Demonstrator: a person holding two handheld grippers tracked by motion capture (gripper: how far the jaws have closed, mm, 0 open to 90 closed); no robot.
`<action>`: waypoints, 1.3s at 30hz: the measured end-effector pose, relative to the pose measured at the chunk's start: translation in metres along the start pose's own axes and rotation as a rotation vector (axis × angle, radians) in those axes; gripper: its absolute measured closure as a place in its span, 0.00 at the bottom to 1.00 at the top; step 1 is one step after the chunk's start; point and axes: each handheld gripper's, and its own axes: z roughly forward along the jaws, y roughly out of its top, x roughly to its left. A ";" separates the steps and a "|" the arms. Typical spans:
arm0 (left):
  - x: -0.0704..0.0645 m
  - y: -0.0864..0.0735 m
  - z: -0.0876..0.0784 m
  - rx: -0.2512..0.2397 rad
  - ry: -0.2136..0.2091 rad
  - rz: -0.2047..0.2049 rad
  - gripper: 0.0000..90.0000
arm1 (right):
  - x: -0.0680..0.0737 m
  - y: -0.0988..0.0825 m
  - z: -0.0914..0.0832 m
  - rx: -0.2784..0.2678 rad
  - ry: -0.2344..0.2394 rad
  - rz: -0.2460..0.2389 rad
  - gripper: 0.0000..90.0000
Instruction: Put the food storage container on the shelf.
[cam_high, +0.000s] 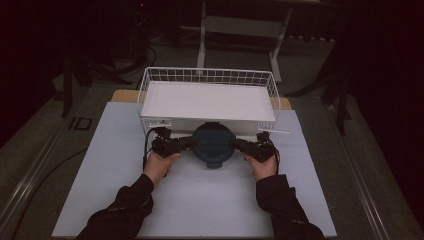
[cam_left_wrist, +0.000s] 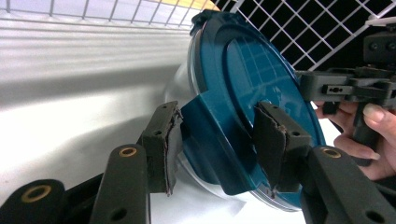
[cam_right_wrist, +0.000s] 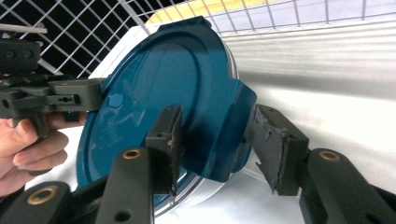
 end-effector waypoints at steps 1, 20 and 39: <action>0.000 0.000 0.000 -0.006 0.005 -0.002 0.57 | 0.000 0.001 0.001 -0.003 -0.009 -0.004 0.57; -0.016 0.001 -0.011 -0.013 -0.014 0.011 0.36 | 0.013 0.006 -0.006 -0.031 -0.037 -0.025 0.49; -0.060 -0.031 -0.042 0.062 -0.096 0.171 0.00 | 0.057 -0.017 -0.030 0.024 -0.003 -0.114 0.57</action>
